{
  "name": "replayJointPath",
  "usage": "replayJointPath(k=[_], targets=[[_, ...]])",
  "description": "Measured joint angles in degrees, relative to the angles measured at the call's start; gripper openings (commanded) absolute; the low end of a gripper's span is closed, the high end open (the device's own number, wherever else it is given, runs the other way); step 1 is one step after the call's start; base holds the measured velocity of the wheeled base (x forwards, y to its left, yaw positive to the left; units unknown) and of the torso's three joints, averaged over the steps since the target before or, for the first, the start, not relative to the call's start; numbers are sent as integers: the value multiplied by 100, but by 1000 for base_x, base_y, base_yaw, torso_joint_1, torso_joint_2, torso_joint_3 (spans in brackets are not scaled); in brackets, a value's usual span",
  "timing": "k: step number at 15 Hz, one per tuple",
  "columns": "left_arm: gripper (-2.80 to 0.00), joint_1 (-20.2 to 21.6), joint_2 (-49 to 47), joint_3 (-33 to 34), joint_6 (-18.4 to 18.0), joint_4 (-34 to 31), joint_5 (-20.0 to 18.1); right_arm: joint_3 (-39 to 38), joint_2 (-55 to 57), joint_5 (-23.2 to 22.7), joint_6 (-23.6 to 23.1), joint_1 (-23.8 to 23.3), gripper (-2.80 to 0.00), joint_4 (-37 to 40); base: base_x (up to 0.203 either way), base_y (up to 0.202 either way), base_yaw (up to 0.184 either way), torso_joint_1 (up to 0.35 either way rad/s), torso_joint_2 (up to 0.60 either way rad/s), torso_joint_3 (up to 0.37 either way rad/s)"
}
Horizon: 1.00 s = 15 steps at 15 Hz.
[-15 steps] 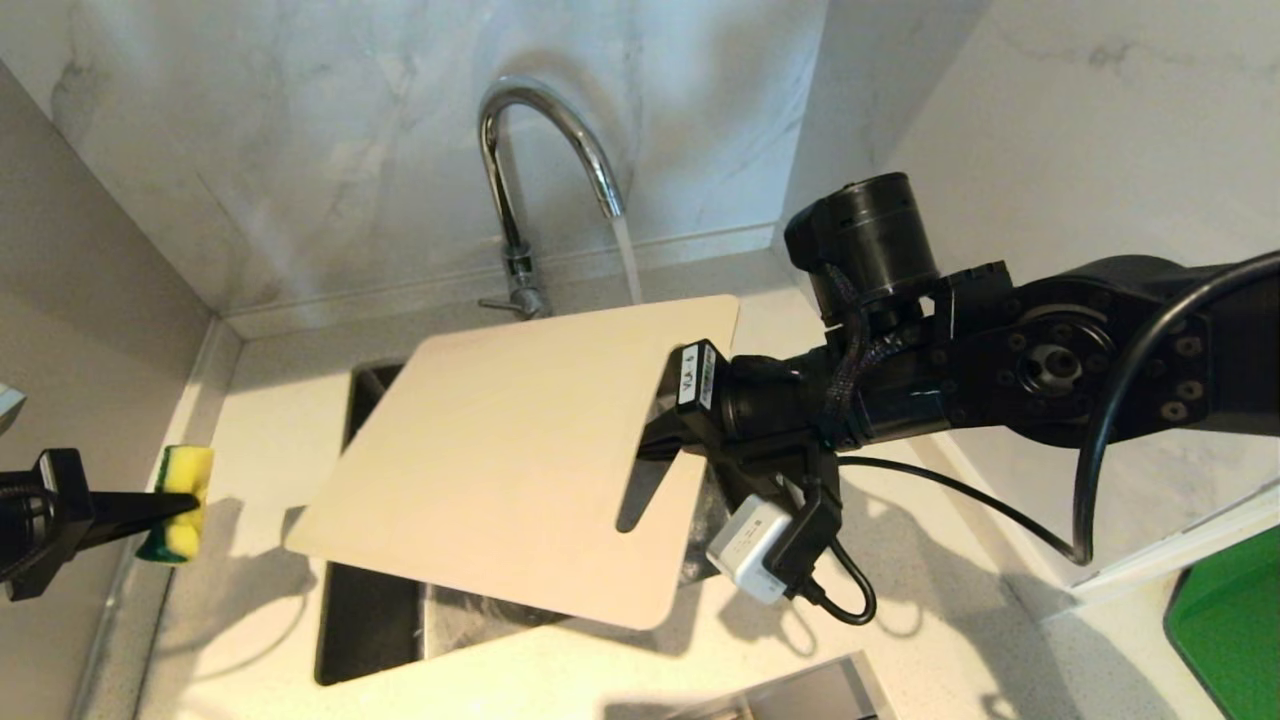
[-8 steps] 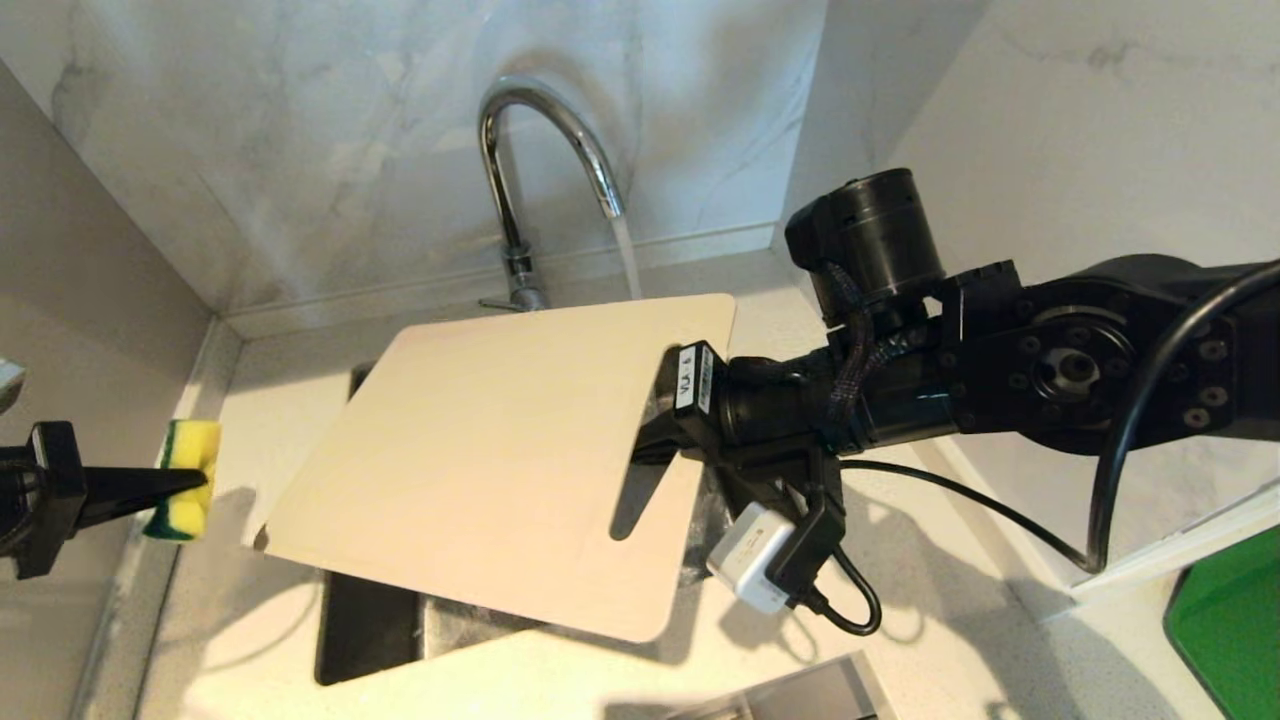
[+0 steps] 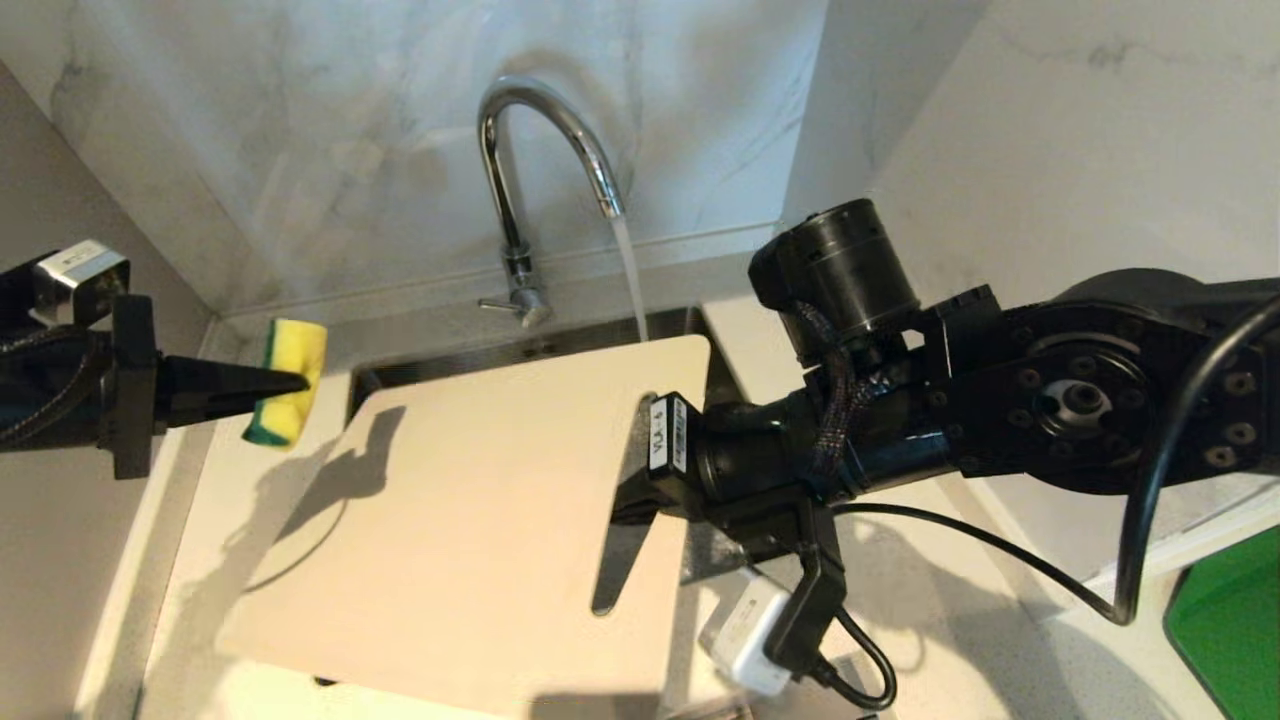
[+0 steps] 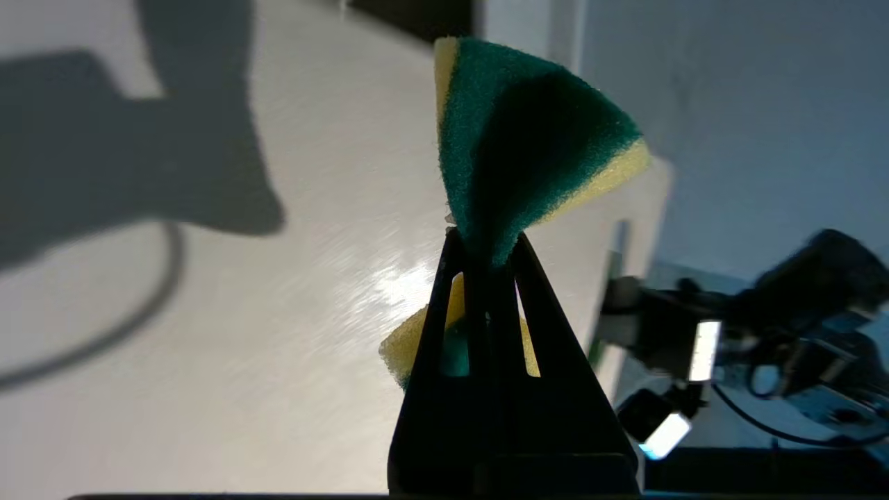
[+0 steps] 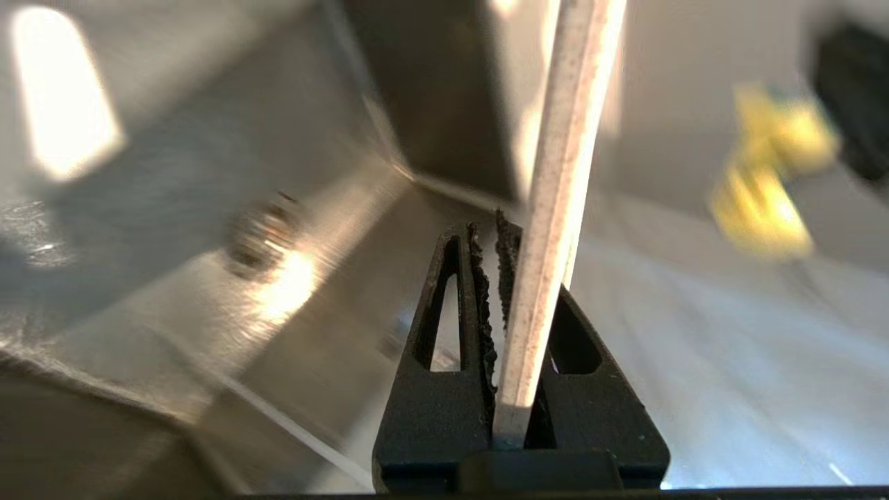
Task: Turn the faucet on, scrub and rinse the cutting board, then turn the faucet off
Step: Scrub the cutting board underwater
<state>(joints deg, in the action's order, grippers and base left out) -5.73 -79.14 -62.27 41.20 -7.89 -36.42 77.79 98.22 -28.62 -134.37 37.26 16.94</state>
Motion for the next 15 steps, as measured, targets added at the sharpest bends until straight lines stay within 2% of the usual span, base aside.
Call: replayJointPath(k=[3,5,7,10,13,15], targets=[[-280,-731,-265,-501,217,-2,279,94,-99,411,-229,31,-280,1001,0,0,0,0,0,0],[-280,-1171,-450,-783,251,9,488,391,-120,668,-301,52,-280,1571,0,0,0,0,0,0],[-280,-1505,-646,-1006,304,45,540,841,-96,962,-436,70,-280,2124,0,0,0,0,0,0],[-280,-1865,-975,-1417,601,252,547,1656,112,1300,-496,291,-280,2574,0,0,0,0,0,0],[-280,-2023,-1226,-1610,645,529,538,2444,428,1552,-502,777,-280,2654,0,0,0,0,0,0],[-280,-2035,-1370,-1803,651,574,536,2709,605,1811,-504,1016,-280,2660,0,0,0,0,0,0]])
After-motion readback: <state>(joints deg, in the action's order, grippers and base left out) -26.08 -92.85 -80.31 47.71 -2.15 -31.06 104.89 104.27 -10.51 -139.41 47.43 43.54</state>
